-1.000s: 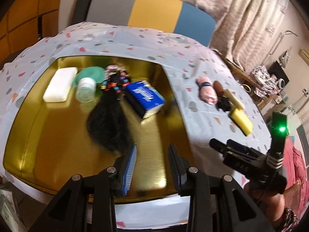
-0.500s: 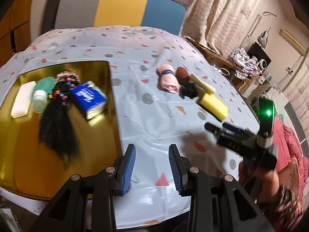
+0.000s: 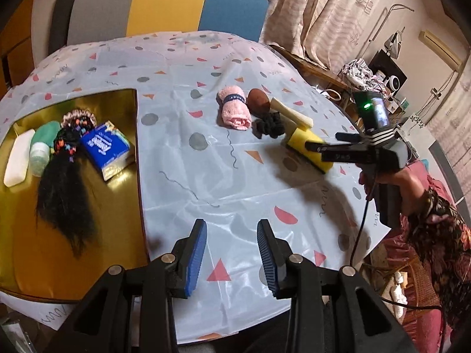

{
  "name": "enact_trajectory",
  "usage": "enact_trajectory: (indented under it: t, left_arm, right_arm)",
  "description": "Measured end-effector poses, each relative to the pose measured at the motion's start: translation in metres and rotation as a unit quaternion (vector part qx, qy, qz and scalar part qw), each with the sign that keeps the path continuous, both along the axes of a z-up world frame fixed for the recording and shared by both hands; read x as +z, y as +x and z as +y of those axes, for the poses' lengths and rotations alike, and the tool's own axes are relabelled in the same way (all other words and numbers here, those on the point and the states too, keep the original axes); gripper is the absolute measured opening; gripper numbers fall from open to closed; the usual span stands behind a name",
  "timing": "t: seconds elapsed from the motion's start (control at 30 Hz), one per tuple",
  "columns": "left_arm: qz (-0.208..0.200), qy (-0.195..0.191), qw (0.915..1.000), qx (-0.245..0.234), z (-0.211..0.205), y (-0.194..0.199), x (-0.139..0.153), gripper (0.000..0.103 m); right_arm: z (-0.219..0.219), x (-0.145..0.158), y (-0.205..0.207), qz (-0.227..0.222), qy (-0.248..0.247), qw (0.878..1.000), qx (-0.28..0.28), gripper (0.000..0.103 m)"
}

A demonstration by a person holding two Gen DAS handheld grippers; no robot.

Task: Organize soft objects
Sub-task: 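Move the right gripper to the yellow sponge and grasp it, then grasp the pink rolled towel with the left gripper while the right holds the yellow sponge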

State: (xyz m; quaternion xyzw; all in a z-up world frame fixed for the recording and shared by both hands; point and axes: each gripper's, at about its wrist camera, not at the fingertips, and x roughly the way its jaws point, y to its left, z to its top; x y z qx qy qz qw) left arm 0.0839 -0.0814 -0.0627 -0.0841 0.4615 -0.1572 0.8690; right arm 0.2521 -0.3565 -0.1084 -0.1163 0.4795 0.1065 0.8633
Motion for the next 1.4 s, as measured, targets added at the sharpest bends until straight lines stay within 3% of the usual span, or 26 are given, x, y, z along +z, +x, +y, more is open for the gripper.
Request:
enact_trajectory:
  t: [0.13, 0.2, 0.43, 0.63, 0.77, 0.93, 1.2, 1.4]
  left_arm:
    - [0.004, 0.008, 1.0, -0.003, -0.005, 0.006, -0.003, 0.035]
    - [0.011, 0.009, 0.9999, -0.004, -0.007, 0.01, -0.006, 0.035]
    - [0.015, 0.013, 0.9998, 0.004, -0.014, 0.031, -0.003, 0.035]
    - [0.025, 0.019, 0.9994, 0.013, -0.02, 0.048, 0.0, 0.035]
    - [0.04, 0.032, 0.9985, 0.017, -0.026, 0.06, 0.0, 0.035]
    - [0.057, 0.029, 0.9978, 0.02, -0.034, 0.082, -0.001, 0.035]
    - [0.057, 0.062, 0.996, 0.03, -0.058, 0.135, -0.001, 0.035]
    - [0.073, 0.056, 0.9953, 0.031, -0.079, 0.179, -0.014, 0.039]
  right_arm:
    - [0.004, -0.021, 0.006, 0.007, -0.035, 0.999, 0.011, 0.103]
    - [0.003, -0.029, 0.006, 0.012, -0.022, 1.0, 0.005, 0.1]
    - [0.009, -0.026, -0.012, -0.025, 0.018, 0.999, -0.039, 0.077]
    - [0.014, -0.022, -0.032, -0.049, 0.081, 0.992, -0.08, 0.075]
    - [0.006, -0.02, -0.042, -0.067, 0.172, 0.977, -0.108, 0.074]
    - [0.009, -0.023, -0.06, -0.08, 0.264, 0.958, -0.077, 0.074]
    - [0.025, -0.024, -0.087, -0.132, 0.214, 0.963, -0.093, 0.073]
    - [0.026, -0.028, -0.086, -0.14, 0.193, 0.966, -0.095, 0.073]
